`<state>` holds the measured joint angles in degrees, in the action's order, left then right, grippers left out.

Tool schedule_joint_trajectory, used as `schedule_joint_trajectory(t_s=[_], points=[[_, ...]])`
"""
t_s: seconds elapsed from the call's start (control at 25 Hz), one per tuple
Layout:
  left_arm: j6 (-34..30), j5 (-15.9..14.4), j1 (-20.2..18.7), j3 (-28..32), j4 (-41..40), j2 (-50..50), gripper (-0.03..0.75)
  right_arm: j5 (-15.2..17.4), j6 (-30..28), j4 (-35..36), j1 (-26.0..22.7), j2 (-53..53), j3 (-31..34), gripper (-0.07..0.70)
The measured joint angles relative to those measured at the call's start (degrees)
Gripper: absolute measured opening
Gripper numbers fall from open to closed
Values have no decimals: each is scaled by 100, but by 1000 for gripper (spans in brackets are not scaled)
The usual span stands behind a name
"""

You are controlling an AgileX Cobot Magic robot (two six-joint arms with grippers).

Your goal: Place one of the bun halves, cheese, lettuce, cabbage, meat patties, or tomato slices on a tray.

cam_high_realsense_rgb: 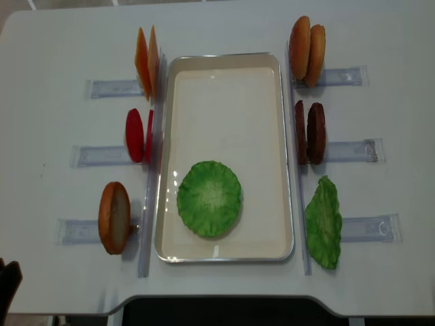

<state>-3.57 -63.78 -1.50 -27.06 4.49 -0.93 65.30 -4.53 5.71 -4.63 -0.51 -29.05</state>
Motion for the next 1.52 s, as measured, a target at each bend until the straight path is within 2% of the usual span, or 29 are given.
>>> schedule_joint_trajectory(t_s=[1.52], points=[[0, 0, 0, 0, -24, 0, 160, -5, -23, -143, 0, 0, 0, 486]])
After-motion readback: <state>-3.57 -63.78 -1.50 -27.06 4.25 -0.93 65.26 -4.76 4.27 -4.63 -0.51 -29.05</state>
